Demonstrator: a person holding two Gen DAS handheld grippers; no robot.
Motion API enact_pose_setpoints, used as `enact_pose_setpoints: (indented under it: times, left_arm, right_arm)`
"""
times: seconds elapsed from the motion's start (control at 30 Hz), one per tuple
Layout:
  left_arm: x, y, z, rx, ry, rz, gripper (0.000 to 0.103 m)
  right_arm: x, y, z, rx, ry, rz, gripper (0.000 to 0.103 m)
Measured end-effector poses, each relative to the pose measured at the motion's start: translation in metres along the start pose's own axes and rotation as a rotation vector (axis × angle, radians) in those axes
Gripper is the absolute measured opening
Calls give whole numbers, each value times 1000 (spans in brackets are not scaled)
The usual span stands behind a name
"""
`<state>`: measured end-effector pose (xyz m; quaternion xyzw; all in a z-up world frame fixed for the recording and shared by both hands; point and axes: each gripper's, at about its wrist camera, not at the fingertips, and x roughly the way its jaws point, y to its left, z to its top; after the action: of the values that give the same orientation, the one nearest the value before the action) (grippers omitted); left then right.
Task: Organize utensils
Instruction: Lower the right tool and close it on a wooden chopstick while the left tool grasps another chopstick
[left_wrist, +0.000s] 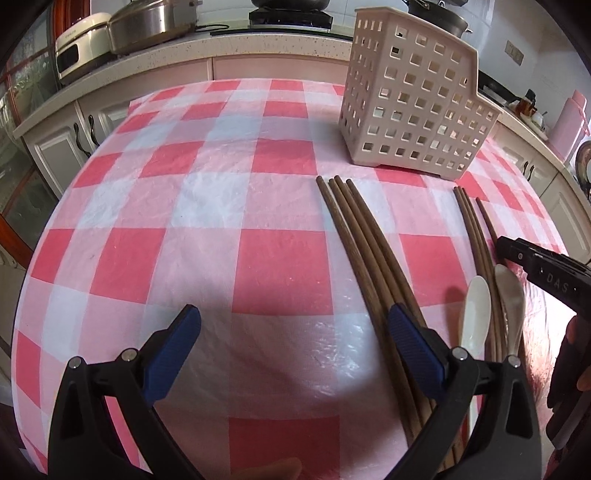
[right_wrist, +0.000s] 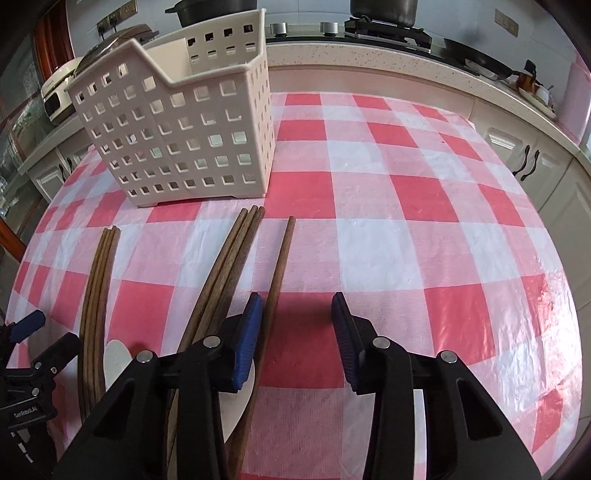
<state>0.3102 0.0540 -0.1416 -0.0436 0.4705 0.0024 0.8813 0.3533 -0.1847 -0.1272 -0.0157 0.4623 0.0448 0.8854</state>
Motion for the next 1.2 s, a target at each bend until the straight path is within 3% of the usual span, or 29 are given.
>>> enact_pose_setpoints:
  times: [0.1,0.23,0.33,0.53,0.7,0.9,1.2]
  left_arm:
    - [1,0,1,-12,0,2,98]
    - [1,3,4,-43,13,-13,98]
    - [2,4,7,-54,33,-17,98]
    - [6,-3,11,-36,68,27,98]
    - [4,0,13,-98,52,-4,98]
    - [11,-6,21,-102,16,83,87]
    - [22,-8,35,-99,27,152,82]
  right_arm:
    - [1,4,0,-24,-11,-19,30]
    - [2,1,1,-27,-18,-25,13]
    - [0,-4,-1,-28,-21,-18,8]
    - [-5,-11,-9,-28,-35,-6,7]
    - [-10,-19,-16,-19,-39,14,7]
    - [-15,-25,-24,-5,-45,32,7]
    - [-17,-28,-27,-1,-46,45,7]
